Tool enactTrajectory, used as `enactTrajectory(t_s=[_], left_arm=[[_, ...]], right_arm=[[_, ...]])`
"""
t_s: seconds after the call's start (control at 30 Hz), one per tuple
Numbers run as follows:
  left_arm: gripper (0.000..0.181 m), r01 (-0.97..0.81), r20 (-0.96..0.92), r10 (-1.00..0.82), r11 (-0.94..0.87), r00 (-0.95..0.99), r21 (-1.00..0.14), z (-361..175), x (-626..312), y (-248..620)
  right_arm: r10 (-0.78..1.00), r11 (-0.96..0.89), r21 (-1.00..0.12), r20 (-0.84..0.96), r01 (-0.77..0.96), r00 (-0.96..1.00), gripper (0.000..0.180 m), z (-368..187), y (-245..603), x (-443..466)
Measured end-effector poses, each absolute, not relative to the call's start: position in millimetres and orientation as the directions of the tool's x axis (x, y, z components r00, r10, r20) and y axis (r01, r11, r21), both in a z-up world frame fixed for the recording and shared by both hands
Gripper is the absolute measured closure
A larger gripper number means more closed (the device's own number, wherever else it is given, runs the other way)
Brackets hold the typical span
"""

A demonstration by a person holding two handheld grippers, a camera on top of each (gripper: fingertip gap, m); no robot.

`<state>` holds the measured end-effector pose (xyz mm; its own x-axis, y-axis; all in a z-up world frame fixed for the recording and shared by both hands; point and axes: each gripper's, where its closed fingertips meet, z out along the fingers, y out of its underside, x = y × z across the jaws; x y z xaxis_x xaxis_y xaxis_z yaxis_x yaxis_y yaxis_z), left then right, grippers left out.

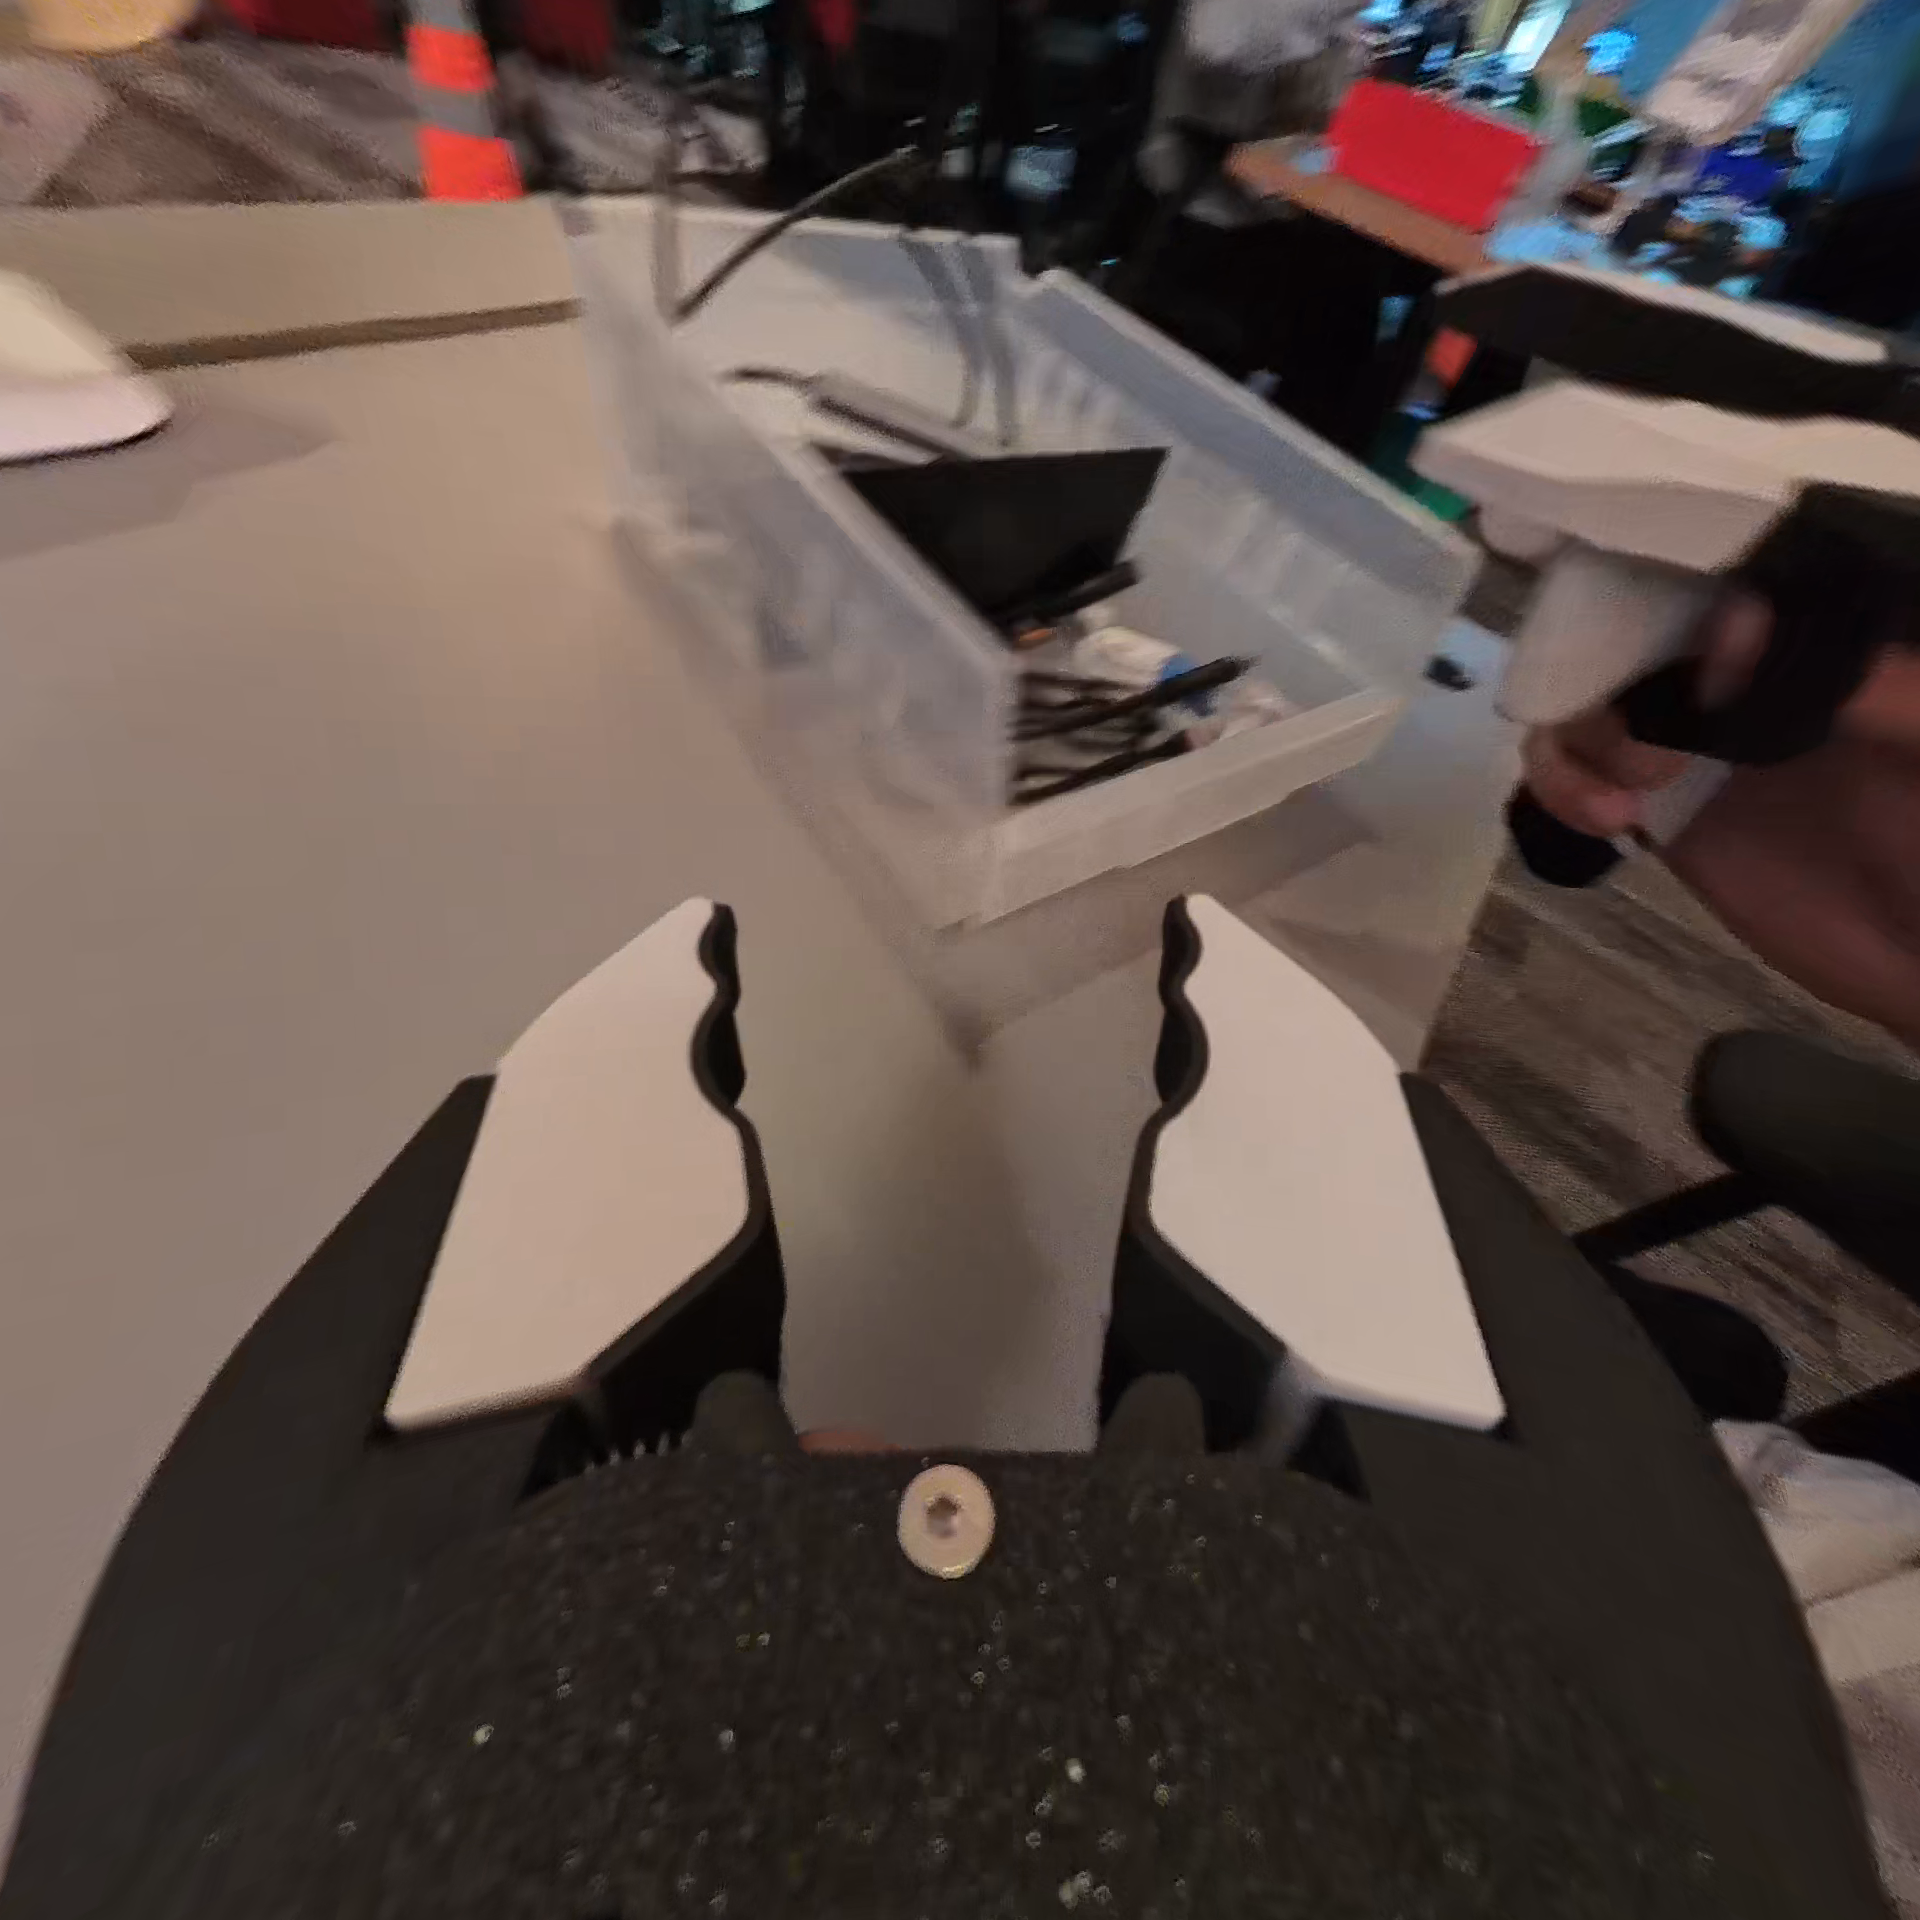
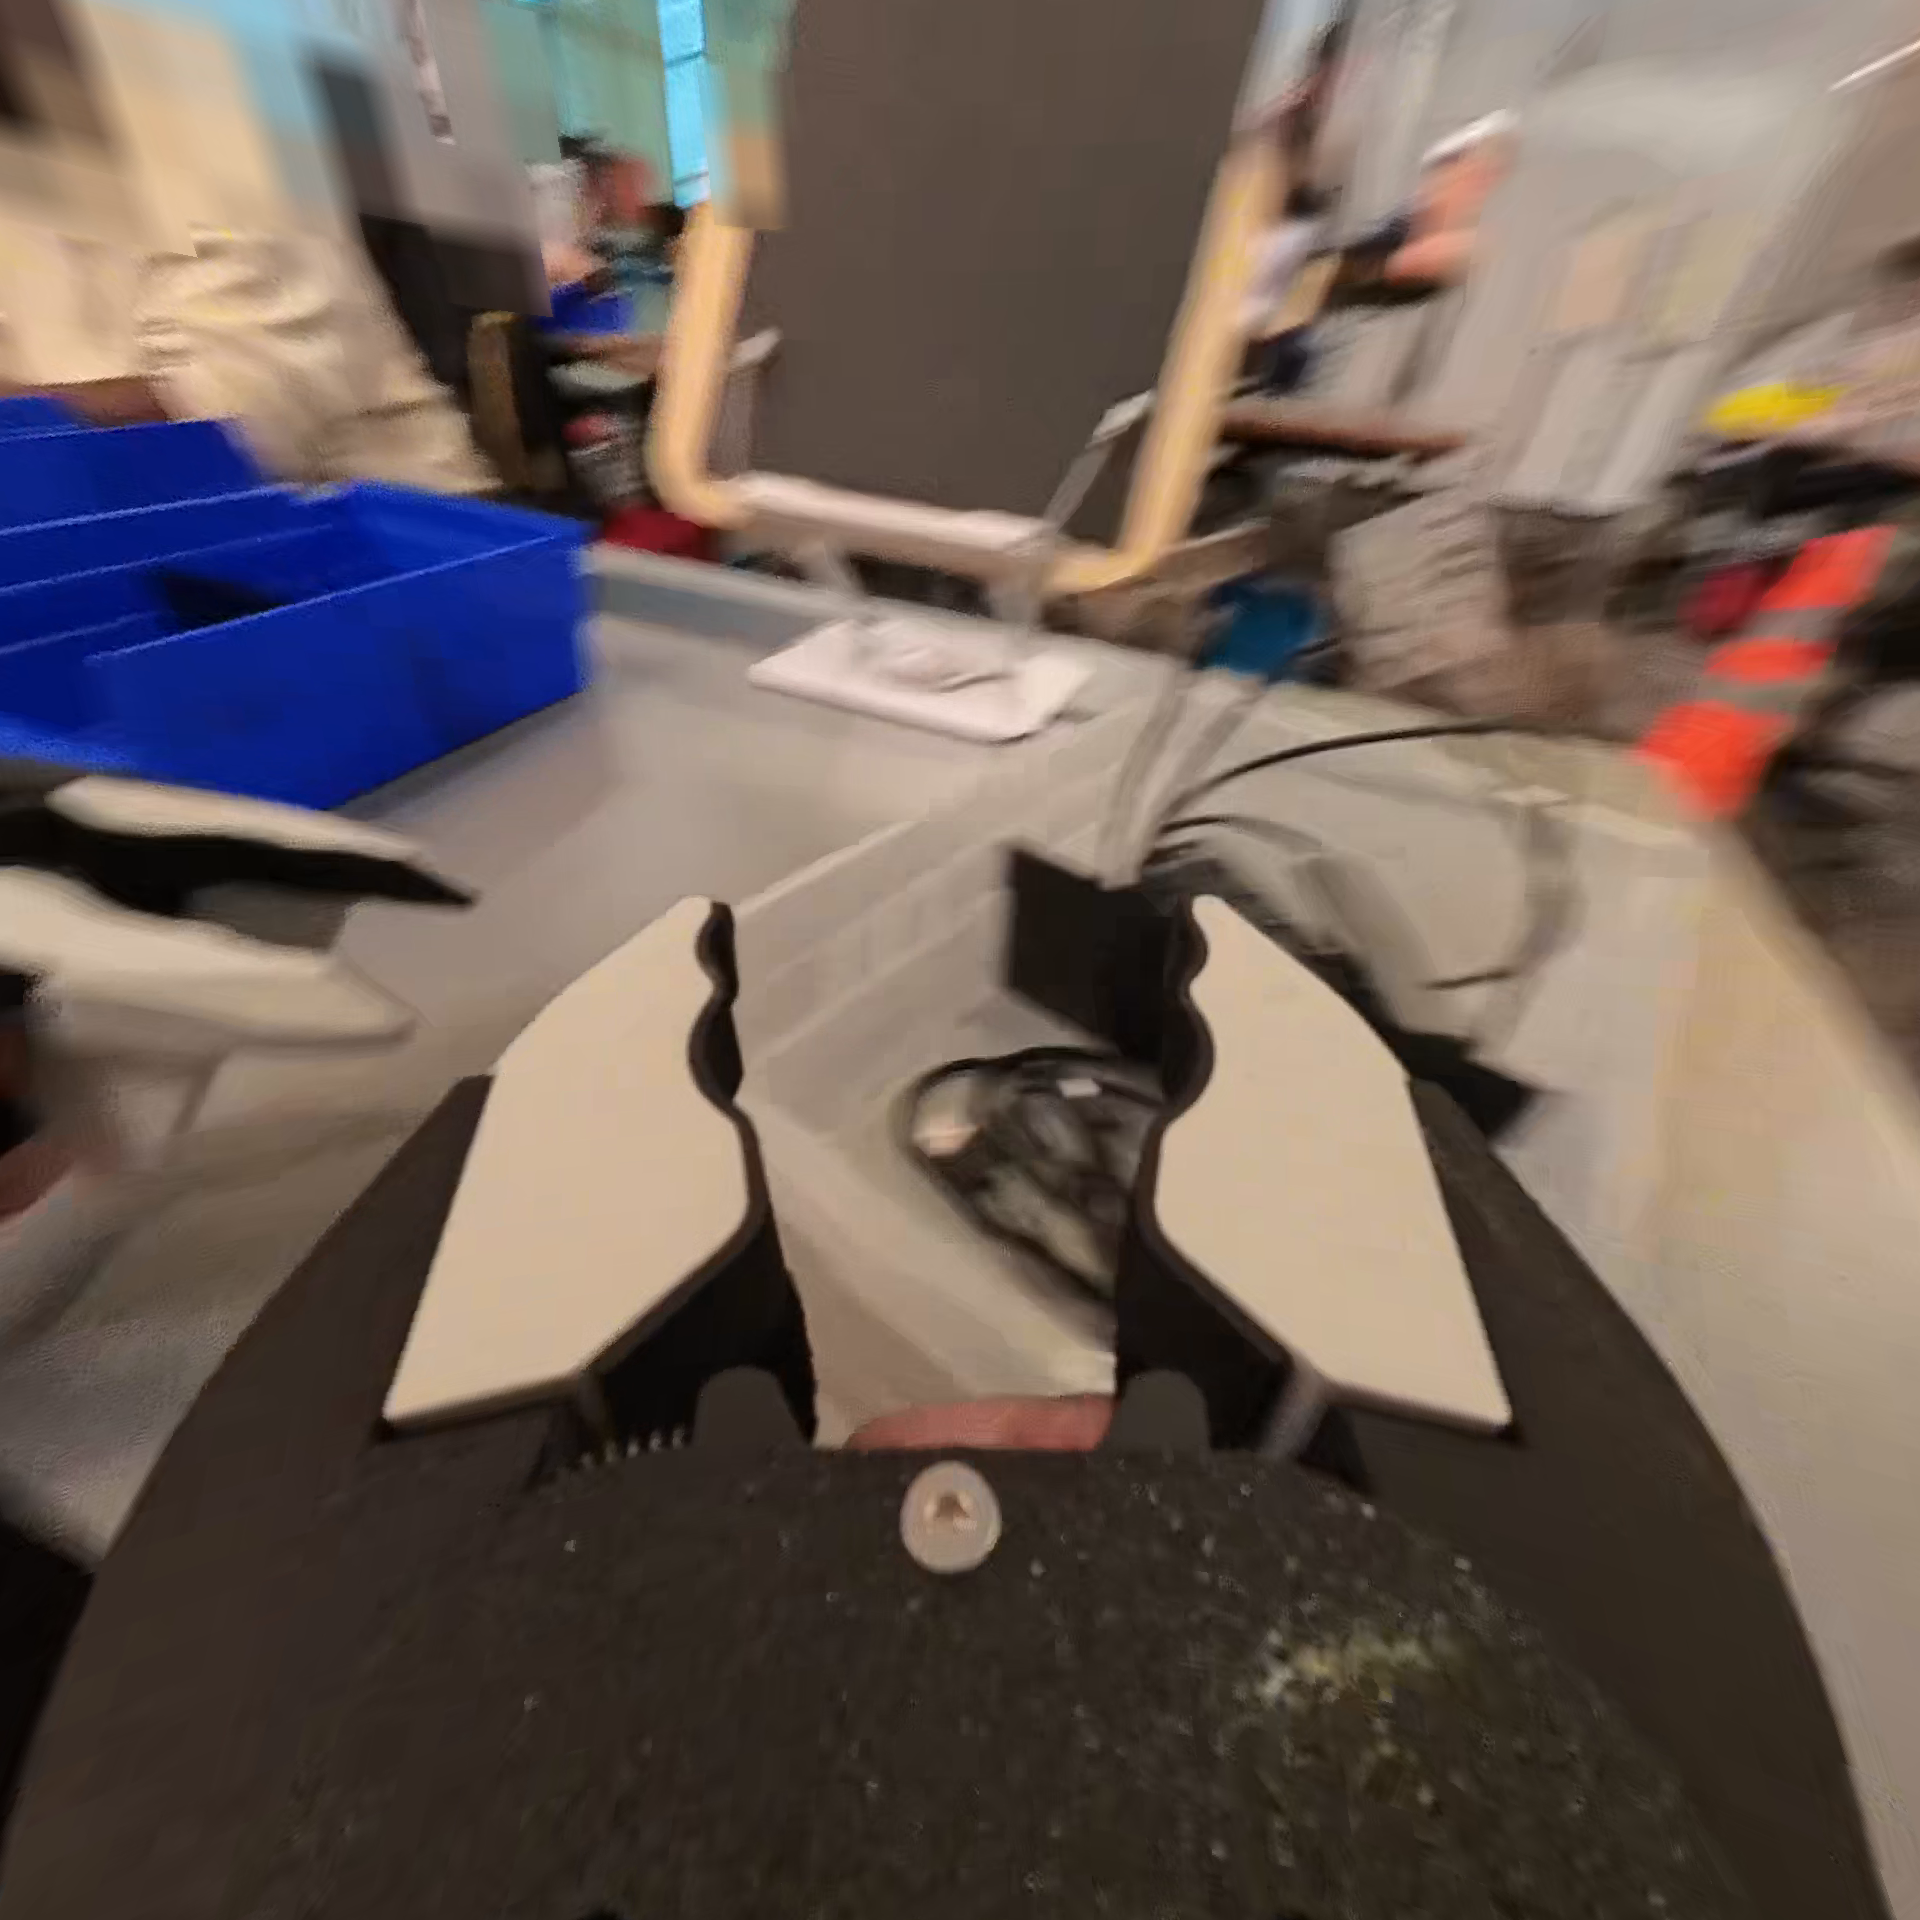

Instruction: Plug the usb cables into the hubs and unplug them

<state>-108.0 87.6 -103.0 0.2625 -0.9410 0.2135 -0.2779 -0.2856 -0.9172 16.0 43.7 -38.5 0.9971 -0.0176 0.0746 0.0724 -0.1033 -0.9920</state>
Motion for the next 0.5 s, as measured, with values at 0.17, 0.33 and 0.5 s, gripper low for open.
enactTrajectory(t_s=[0.17,0.33,0.5], left_arm=[[0.105,-0.289,0.186,-0.937,-0.273,0.295,-0.918,-104.4,-34.6,76.0],[0.115,-0.364,0.05,-0.872,-0.255,0.487,-0.896,-124.8,-13.0,135.2],[0.149,-0.426,0.295,-0.86,-0.471,0.416,-0.773,-148.3,2.1,129.4]], right_arm=[[-0.448,-0.174,-0.984,0.109,0.033,0.887,0.113,-50.8,6.0,111.7],[-0.503,-0.302,-0.93,-0.032,-0.211,0.864,0.12,-118.6,6.3,125.5],[-0.503,-0.264,-0.911,-0.149,-0.316,0.851,0.163,-133.3,12.1,122.5]])
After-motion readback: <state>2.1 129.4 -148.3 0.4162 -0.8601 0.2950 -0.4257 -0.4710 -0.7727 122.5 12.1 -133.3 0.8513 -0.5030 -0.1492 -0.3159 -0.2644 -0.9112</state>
